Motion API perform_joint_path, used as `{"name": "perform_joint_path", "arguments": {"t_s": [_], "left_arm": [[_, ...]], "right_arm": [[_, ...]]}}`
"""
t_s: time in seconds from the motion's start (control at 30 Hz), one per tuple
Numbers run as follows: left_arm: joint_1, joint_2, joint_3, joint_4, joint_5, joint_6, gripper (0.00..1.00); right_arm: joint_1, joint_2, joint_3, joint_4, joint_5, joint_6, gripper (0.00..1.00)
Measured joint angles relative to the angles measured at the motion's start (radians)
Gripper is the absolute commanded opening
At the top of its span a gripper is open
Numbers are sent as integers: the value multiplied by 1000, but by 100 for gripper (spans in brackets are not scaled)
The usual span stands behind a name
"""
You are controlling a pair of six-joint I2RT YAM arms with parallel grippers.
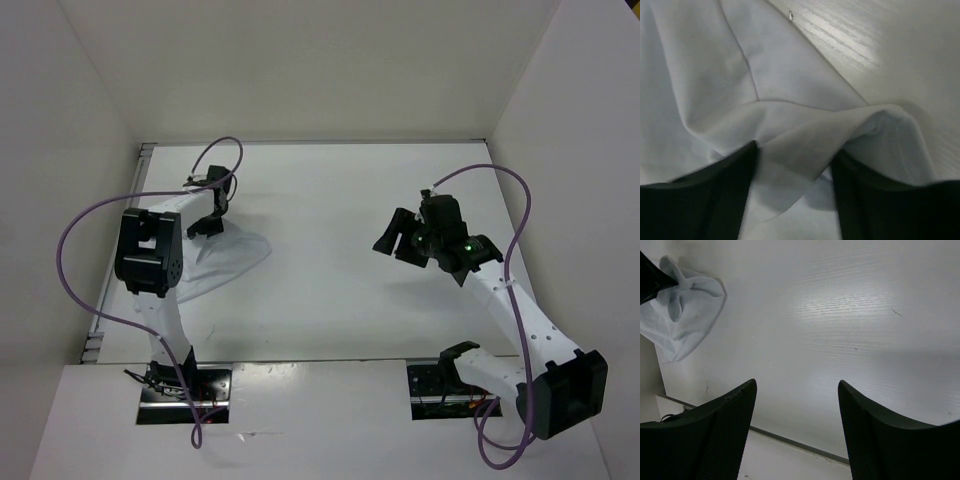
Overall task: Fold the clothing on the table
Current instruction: Move the skirt to the center of the board, then flatten the skirt out
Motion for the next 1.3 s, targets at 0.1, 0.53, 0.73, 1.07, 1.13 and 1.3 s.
{"name": "perform_joint_path", "arguments": {"t_s": [0.1, 0.53, 0.73, 1.07, 1.13, 1.3], "left_arm": [[13, 10, 0, 10, 16, 19, 1], [-307, -229, 188, -107, 448, 61, 10], [-423, -333, 156, -26, 888, 84, 98], [-315, -443, -29, -13, 824, -4, 76], [-296, -472, -77, -3, 729, -60, 74], [-220, -467, -148, 65, 571, -177, 64]], "right_arm": [[0, 11, 0, 0, -1, 0, 71], [-3, 18, 0, 22, -6, -1, 70], [-7, 63, 4, 27, -6, -11, 70], [-9, 140, 72, 26, -5, -41, 70], [-9, 175, 103, 24, -2, -54, 70], [-9, 291, 226, 24, 12, -100, 70]]}}
